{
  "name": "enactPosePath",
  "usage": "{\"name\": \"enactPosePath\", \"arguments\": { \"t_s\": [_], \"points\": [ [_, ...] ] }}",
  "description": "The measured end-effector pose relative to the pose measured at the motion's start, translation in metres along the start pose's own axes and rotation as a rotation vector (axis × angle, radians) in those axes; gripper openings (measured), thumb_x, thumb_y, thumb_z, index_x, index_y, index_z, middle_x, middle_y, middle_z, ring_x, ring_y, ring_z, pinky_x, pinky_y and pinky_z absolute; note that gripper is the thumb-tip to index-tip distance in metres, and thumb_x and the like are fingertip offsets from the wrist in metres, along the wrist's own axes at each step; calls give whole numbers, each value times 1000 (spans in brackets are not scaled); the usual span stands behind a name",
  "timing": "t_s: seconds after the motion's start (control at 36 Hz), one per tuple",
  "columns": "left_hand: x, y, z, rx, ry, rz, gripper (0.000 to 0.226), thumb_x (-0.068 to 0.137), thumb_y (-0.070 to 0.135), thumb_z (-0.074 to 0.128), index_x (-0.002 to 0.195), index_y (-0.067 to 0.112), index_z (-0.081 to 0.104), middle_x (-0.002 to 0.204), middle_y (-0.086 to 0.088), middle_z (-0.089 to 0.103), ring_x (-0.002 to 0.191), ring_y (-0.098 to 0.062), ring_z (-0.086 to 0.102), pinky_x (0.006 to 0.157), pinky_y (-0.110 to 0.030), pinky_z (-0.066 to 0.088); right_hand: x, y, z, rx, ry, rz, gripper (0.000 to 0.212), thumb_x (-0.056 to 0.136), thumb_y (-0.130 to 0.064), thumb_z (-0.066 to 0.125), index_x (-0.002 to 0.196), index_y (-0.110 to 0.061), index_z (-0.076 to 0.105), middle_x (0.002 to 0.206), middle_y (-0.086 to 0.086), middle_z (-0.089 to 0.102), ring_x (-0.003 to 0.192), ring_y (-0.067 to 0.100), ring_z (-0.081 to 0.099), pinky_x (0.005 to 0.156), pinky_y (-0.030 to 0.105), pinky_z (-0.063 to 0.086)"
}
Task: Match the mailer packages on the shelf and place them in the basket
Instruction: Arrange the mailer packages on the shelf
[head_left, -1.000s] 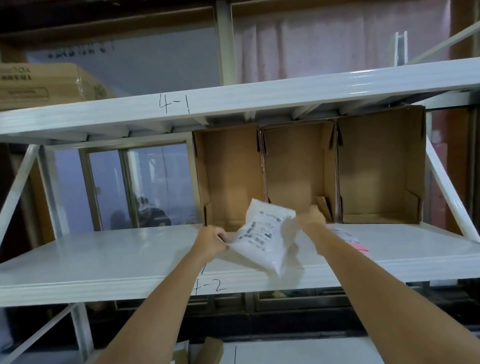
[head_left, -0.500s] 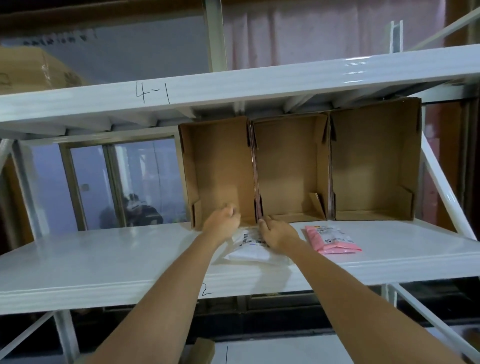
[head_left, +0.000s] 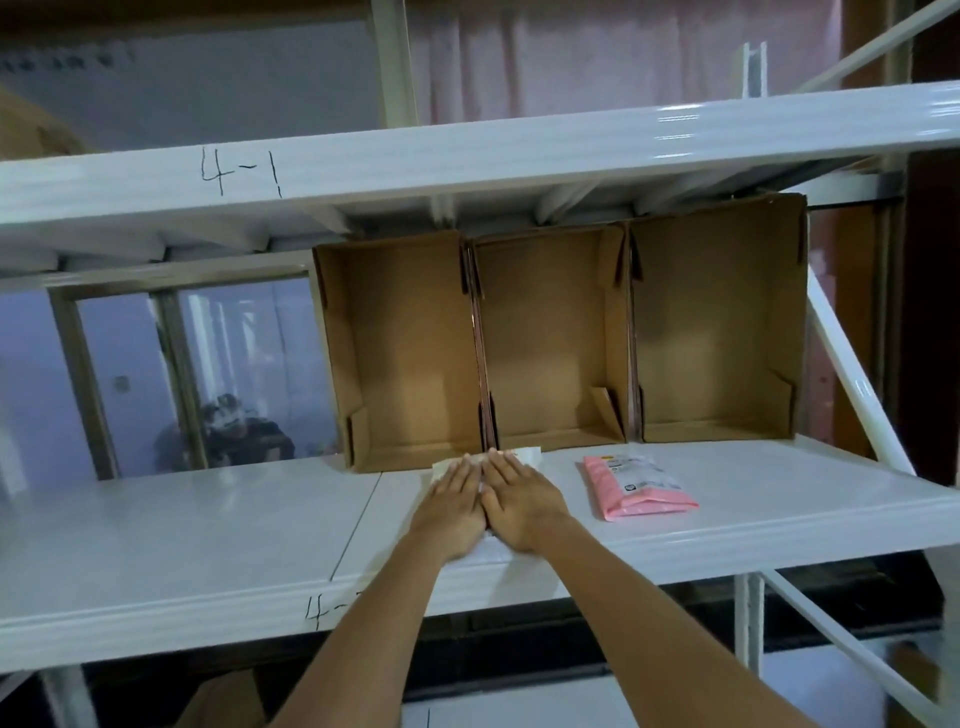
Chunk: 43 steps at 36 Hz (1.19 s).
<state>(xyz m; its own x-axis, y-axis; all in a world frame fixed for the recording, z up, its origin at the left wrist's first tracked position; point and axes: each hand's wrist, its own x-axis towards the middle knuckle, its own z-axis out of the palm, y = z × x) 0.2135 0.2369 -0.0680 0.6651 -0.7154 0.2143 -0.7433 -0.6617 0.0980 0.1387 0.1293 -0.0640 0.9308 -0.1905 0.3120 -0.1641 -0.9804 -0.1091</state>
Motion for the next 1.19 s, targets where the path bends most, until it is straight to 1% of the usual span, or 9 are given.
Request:
{"name": "enactPosePath", "arguments": {
  "t_s": [0.42, 0.61, 0.72, 0.89, 0.97, 1.03, 1.08, 1.14, 1.19],
  "points": [
    [8, 0, -3, -45, -233, -68, 55, 102, 40, 15, 155, 26, 6, 162, 4, -6, 149, -13, -4, 122, -35, 1, 12, 2, 0, -36, -260, 95, 56, 103, -38, 8, 155, -18, 16, 163, -1, 7, 150, 14, 7, 121, 36, 10],
    [9, -1, -1, -40, -238, -88, 56, 102, 40, 16, 155, 24, 7, 162, 4, -2, 149, -13, -1, 121, -33, 2, 13, -1, -2, -62, -296, 139, 57, 103, -39, 6, 155, -20, 16, 163, -4, 8, 149, 12, 8, 119, 37, 14],
    [11, 1, 1, -21, -231, -158, 58, 101, 42, 16, 155, 21, 6, 162, 2, -3, 149, -16, -2, 121, -35, 2, 13, -5, -2, -131, -310, 267, 63, 101, -48, 5, 156, -17, 11, 163, -2, 3, 150, 14, 5, 117, 39, 17],
    [7, 5, 3, -23, -174, -310, 63, 100, 44, 13, 154, 14, 3, 162, -1, -5, 149, -17, -3, 121, -38, 4, 8, -4, 2, -73, -277, 348, 74, 99, -57, 5, 155, -9, 3, 163, 4, -1, 150, 18, 0, 121, 36, 8],
    [8, 2, 3, -4, -181, -283, 61, 99, 41, 14, 154, 15, 12, 162, -3, 2, 149, -20, 4, 121, -40, 10, 4, -1, 0, -10, -257, 325, 72, 99, -54, 10, 155, -8, 4, 163, 5, 0, 150, 19, 1, 121, 37, 8],
    [7, 0, 0, 60, -167, -253, 56, 98, 36, 19, 149, 13, 28, 158, -8, 19, 144, -26, 20, 116, -42, 21, 1, -1, -7, -22, -285, 306, 68, 100, -48, 13, 155, -8, 12, 163, 7, 7, 150, 21, 8, 121, 39, 11],
    [7, 0, -5, 114, -122, -253, 49, 99, 31, 25, 142, 12, 37, 150, -9, 33, 136, -28, 32, 110, -42, 28, 2, -3, -11, -73, -244, 302, 62, 101, -43, 16, 148, -7, 33, 156, 11, 31, 143, 25, 29, 118, 41, 20],
    [13, 2, -11, 151, -54, -199, 44, 98, 27, 31, 139, 13, 40, 146, -9, 38, 133, -27, 35, 107, -39, 30, 9, -2, -13, -117, -93, 284, 55, 101, -39, 18, 131, -9, 55, 137, 11, 53, 126, 25, 48, 107, 39, 32],
    [20, 0, -10, 101, -9, -139, 45, 97, 25, 36, 140, 14, 40, 148, -7, 37, 136, -25, 33, 110, -36, 29, 18, -2, -8, -97, 32, 219, 52, 102, -36, 20, 123, -11, 60, 131, 10, 57, 120, 24, 51, 101, 36, 37]
  ]
}}
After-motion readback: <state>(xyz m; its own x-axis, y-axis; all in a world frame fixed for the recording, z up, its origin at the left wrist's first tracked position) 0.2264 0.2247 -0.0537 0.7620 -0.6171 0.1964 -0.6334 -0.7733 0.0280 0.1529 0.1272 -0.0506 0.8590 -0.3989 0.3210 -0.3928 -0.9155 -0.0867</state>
